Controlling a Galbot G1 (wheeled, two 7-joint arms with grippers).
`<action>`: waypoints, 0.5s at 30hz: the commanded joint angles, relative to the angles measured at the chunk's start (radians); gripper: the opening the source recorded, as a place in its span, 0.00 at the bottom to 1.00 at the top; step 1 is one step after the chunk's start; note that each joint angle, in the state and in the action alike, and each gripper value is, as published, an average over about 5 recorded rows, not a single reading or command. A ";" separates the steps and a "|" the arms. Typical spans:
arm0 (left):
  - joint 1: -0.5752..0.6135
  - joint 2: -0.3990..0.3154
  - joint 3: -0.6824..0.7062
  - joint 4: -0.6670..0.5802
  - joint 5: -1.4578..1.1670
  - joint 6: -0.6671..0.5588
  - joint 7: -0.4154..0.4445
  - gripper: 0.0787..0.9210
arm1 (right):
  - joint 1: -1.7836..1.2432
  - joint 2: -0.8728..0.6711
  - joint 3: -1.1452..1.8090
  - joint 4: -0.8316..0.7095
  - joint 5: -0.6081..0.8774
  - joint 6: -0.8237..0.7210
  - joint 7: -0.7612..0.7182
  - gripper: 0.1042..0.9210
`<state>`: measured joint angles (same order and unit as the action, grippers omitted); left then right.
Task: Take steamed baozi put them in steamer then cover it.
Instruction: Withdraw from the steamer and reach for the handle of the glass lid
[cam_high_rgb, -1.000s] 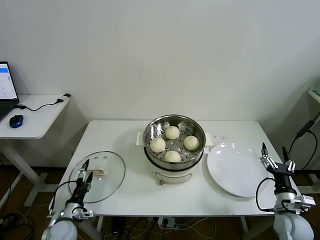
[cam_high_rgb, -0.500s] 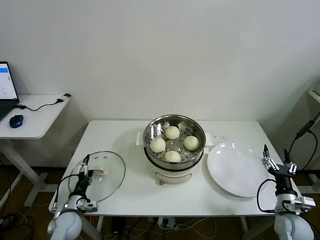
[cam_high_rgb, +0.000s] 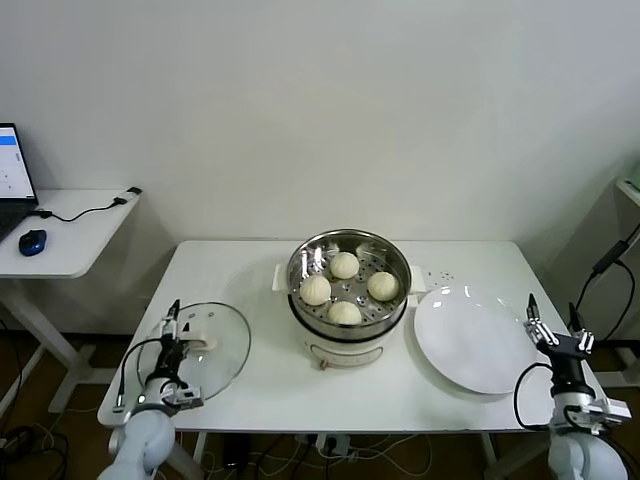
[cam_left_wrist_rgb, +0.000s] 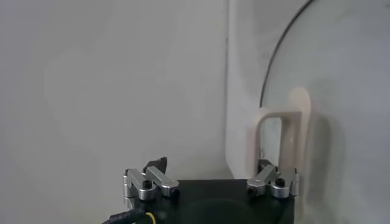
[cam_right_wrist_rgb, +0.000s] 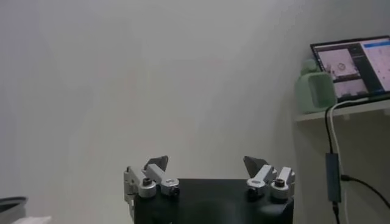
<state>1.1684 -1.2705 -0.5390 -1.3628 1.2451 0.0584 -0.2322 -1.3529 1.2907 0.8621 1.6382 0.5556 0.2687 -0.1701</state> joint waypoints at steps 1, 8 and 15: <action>-0.031 -0.009 0.006 0.052 -0.050 0.008 -0.020 0.87 | -0.002 0.000 0.002 -0.001 0.002 0.003 -0.001 0.88; -0.008 -0.016 0.005 0.037 -0.068 0.022 -0.027 0.70 | -0.002 0.004 0.000 0.003 0.000 0.003 -0.002 0.88; 0.046 -0.036 -0.009 -0.074 -0.124 0.131 -0.008 0.45 | 0.000 0.003 -0.004 0.003 0.000 0.004 -0.004 0.88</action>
<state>1.1710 -1.2877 -0.5389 -1.3379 1.1843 0.0826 -0.2535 -1.3541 1.2940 0.8610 1.6407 0.5554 0.2713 -0.1717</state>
